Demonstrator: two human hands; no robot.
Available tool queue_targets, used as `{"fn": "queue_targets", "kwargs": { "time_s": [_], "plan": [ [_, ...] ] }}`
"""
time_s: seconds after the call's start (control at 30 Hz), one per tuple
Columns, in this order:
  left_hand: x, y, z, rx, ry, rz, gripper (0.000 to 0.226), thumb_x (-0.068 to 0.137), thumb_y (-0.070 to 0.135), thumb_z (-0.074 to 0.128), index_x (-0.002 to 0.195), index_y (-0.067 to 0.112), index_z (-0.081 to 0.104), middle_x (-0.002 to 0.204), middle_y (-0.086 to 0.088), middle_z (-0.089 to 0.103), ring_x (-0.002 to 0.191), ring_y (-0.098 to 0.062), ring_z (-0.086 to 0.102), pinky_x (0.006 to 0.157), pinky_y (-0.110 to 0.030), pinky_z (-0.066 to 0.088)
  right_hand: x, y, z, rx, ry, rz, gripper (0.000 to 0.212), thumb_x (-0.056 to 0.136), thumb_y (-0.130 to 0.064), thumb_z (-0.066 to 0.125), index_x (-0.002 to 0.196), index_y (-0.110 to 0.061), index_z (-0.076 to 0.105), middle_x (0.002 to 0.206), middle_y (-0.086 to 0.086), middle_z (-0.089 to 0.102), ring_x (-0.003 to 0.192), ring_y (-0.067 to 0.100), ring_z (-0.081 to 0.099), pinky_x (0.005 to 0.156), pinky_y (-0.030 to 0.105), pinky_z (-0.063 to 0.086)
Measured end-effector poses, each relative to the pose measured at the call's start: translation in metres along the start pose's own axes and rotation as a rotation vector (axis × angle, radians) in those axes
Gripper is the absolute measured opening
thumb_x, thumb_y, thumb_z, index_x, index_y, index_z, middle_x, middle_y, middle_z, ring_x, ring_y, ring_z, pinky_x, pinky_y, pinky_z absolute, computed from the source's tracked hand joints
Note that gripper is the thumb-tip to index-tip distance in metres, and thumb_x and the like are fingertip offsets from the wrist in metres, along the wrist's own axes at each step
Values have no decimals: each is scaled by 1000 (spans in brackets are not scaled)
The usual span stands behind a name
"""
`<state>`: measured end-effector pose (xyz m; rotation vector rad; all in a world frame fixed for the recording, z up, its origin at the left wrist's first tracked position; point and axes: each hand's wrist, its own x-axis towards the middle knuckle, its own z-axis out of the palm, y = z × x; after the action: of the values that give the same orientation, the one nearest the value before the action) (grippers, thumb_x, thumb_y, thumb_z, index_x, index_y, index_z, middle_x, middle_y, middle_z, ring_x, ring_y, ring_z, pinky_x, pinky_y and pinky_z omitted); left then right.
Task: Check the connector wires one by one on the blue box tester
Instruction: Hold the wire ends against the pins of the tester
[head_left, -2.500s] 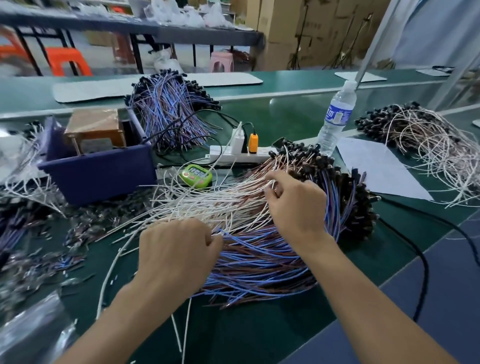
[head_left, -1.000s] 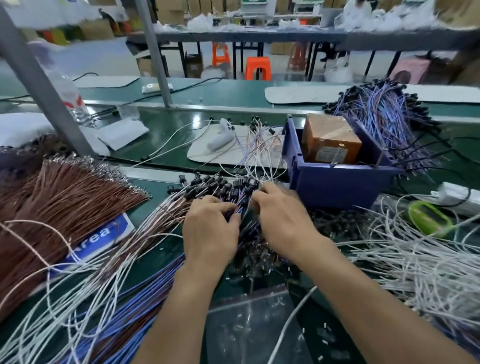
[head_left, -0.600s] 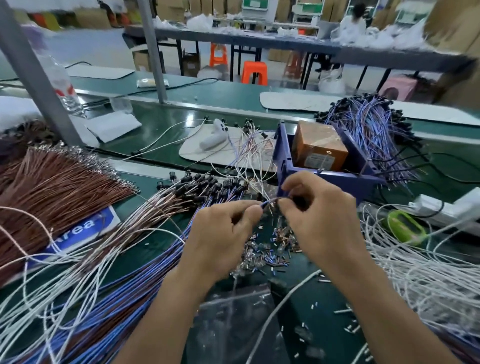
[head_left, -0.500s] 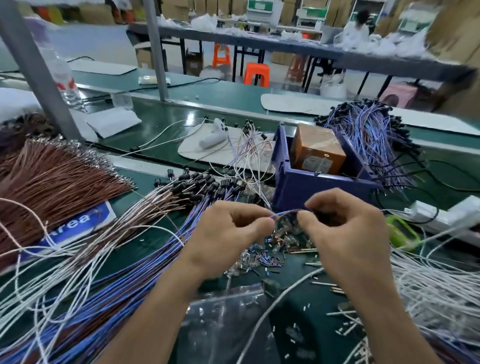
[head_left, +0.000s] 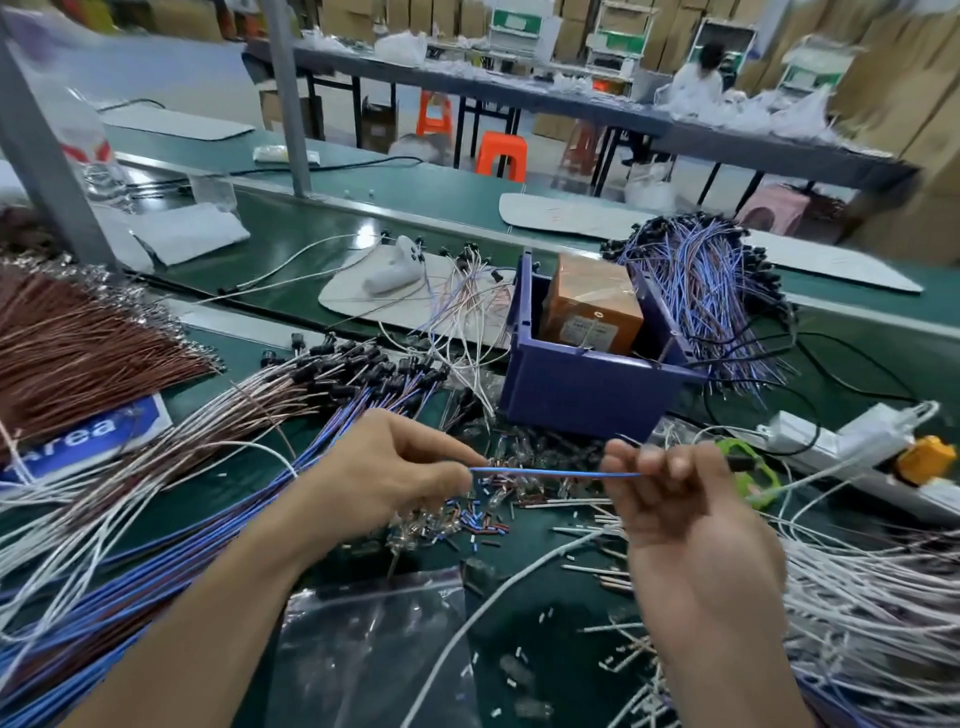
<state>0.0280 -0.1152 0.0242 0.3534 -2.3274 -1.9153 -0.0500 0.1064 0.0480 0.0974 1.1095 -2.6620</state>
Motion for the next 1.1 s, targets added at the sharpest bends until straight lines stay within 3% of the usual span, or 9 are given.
{"fn": "queue_targets", "kwargs": {
  "time_s": [0.17,0.23,0.33,0.43,0.57,0.67,0.83,1.0,1.1],
  "plan": [
    [-1,-1,-18,139,85,-7,10,81,16,86,80,26,84,67,-9,76,57,-20,61,57,-27,49,15,-30,-20,55,79,-72,30,91,-26,56,62,-22,50,59,-4,40,48,14,31,50,26,34],
    [0,-3,-19,141,171,11,12,80,13,86,76,24,84,66,-7,75,55,-13,61,54,-21,49,16,-36,-27,-60,34,-77,23,78,-25,64,59,-20,53,58,-2,40,45,13,25,44,24,30],
    [-2,0,-16,-188,88,-2,12,71,17,90,71,12,80,58,-6,65,51,-12,49,47,-15,41,11,-35,-28,-462,-139,-20,16,77,-21,69,79,-6,71,66,9,62,38,9,27,40,19,27],
    [-5,6,3,-138,-135,-22,21,64,28,86,68,9,77,54,-6,58,46,-11,44,43,-16,35,3,-21,-20,-724,-370,120,24,83,-26,65,99,-16,80,91,10,78,36,5,27,39,15,28],
    [-6,8,37,-69,-156,9,16,70,20,90,71,8,81,55,-7,65,49,-11,50,50,-21,40,-10,5,-9,-1037,-595,178,20,89,-41,69,99,-28,80,64,-14,71,41,-3,48,45,7,37],
    [-2,5,43,-13,-42,74,14,67,19,95,72,13,83,63,-8,73,57,-10,60,58,-22,48,-10,20,-6,-974,-476,190,6,91,-20,74,91,-18,80,67,2,75,45,0,57,45,11,41],
    [3,-1,31,-76,128,-7,8,74,10,88,73,16,82,59,-7,69,47,-10,55,47,-16,43,1,27,-12,-891,-215,190,17,91,-3,69,76,-9,75,54,7,57,42,10,48,41,18,36],
    [7,-1,28,-420,183,-93,17,57,24,85,70,13,82,64,-7,71,48,-8,61,48,-14,49,4,28,-14,-891,-252,193,12,92,-6,68,82,-7,75,53,5,57,46,11,47,41,17,34],
    [7,-1,31,-530,205,-105,11,59,17,83,69,12,82,63,-8,70,48,-8,61,48,-13,49,4,29,-14,-899,-304,182,16,92,-6,68,78,-11,75,54,5,57,48,12,47,44,18,35]
  ]
}}
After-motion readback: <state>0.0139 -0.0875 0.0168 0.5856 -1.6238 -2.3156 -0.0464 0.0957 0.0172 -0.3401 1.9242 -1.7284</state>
